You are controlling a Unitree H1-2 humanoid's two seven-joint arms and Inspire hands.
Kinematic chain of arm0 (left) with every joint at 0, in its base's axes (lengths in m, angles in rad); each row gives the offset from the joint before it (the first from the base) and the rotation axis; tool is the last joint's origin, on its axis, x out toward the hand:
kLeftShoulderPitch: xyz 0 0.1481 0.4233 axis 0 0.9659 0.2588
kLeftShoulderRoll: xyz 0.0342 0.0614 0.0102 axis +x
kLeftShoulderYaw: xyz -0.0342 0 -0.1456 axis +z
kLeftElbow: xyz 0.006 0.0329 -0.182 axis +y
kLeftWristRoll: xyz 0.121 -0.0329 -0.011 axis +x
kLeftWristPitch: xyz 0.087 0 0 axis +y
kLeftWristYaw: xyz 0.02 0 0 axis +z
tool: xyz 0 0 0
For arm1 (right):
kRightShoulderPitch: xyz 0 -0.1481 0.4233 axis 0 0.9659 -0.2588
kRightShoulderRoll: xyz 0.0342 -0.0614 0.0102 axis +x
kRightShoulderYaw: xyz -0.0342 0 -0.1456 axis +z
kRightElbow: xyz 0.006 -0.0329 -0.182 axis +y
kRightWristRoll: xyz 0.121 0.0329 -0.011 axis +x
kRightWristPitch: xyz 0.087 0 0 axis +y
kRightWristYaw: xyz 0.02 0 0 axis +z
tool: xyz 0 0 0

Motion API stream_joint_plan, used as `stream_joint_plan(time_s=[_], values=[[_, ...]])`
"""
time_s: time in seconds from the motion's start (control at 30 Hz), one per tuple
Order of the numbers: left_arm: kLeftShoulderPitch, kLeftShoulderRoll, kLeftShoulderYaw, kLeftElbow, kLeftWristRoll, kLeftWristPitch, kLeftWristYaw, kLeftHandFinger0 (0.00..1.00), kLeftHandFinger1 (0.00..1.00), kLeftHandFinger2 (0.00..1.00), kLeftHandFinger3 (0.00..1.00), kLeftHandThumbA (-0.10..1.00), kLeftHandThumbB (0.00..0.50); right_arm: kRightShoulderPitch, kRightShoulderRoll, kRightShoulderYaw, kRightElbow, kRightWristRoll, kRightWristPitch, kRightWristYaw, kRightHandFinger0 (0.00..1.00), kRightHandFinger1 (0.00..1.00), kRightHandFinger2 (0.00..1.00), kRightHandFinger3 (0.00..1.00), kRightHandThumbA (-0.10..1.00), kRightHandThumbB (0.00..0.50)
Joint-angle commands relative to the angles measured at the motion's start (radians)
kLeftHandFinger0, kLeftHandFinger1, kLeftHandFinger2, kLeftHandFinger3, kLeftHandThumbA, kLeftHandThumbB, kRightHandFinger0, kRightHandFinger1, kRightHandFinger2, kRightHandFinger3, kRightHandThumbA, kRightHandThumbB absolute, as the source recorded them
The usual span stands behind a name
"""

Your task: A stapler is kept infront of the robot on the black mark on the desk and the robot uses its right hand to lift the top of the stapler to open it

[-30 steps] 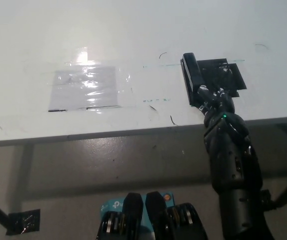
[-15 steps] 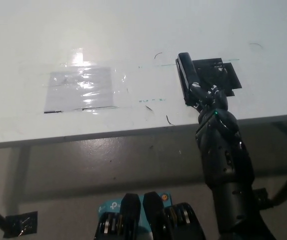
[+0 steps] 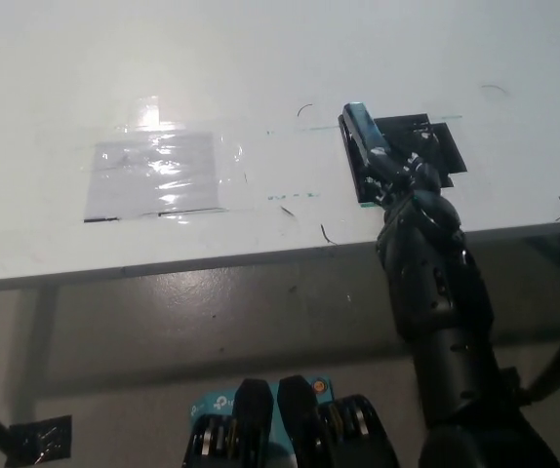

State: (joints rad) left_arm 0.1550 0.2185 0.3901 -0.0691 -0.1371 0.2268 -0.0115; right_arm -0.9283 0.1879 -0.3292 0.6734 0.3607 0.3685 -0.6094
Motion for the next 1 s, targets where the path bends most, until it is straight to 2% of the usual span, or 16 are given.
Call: stream_joint_plan(time_s=[0.0, 0.07, 0.23, 0.3, 0.47, 0.5, 0.63, 0.7, 0.87, 0.97], values=[[0.018, 0.013, 0.010, -0.027, -0.003, -0.015, 0.013, 0.25, 0.24, 0.38, 0.62, 0.51, 0.000, -0.352, -0.036, 0.039, 0.006, -0.017, -0.071, 0.064, 0.32, 0.36, 0.44, 0.64, 0.31, 0.000], [0.019, 0.012, 0.010, -0.031, -0.002, -0.012, 0.015, 0.24, 0.23, 0.37, 0.62, 0.51, 0.000, -0.368, -0.042, 0.040, 0.034, -0.020, -0.081, 0.066, 0.32, 0.36, 0.48, 0.65, 0.28, 0.000], [0.017, 0.015, 0.013, -0.034, -0.004, -0.008, 0.013, 0.24, 0.23, 0.37, 0.61, 0.51, 0.000, -0.428, -0.062, 0.039, 0.109, -0.034, -0.110, 0.060, 0.28, 0.35, 0.47, 0.61, 0.27, 0.002], [0.017, 0.020, 0.011, -0.021, -0.007, -0.024, 0.005, 0.26, 0.25, 0.40, 0.64, 0.51, 0.000, -0.451, -0.066, 0.034, 0.111, -0.027, -0.116, 0.065, 0.28, 0.35, 0.47, 0.62, 0.27, 0.000], [0.019, 0.022, 0.013, -0.028, -0.006, -0.019, 0.005, 0.24, 0.23, 0.38, 0.61, 0.57, 0.000, -0.490, -0.078, 0.042, 0.129, -0.038, -0.124, 0.063, 0.32, 0.37, 0.48, 0.60, 0.28, 0.000], [0.019, 0.020, 0.014, -0.030, -0.005, -0.005, 0.010, 0.26, 0.24, 0.37, 0.59, 0.59, 0.000, -0.519, -0.086, 0.044, 0.158, -0.045, -0.130, 0.056, 0.28, 0.34, 0.45, 0.59, 0.29, 0.003], [0.022, 0.018, 0.016, -0.042, -0.004, 0.012, 0.015, 0.26, 0.24, 0.36, 0.58, 0.60, 0.000, -0.551, -0.091, 0.058, 0.199, -0.066, -0.141, 0.056, 0.31, 0.37, 0.48, 0.64, 0.33, 0.000], [0.023, 0.023, 0.015, -0.039, -0.005, 0.006, 0.009, 0.23, 0.23, 0.36, 0.58, 0.58, 0.000, -0.552, -0.090, 0.056, 0.231, -0.066, -0.164, 0.065, 0.31, 0.36, 0.48, 0.62, 0.33, 0.000], [0.024, 0.024, 0.013, -0.043, -0.002, 0.011, 0.008, 0.27, 0.25, 0.39, 0.61, 0.57, 0.000, -0.601, -0.100, 0.047, 0.401, -0.058, -0.249, 0.113, 0.28, 0.34, 0.44, 0.57, 0.25, 0.001], [0.029, 0.027, 0.010, -0.044, -0.005, 0.014, 0.001, 0.25, 0.24, 0.37, 0.59, 0.56, 0.000, -0.641, -0.107, 0.039, 0.511, -0.053, -0.295, 0.134, 0.25, 0.31, 0.45, 0.58, 0.22, 0.000]])
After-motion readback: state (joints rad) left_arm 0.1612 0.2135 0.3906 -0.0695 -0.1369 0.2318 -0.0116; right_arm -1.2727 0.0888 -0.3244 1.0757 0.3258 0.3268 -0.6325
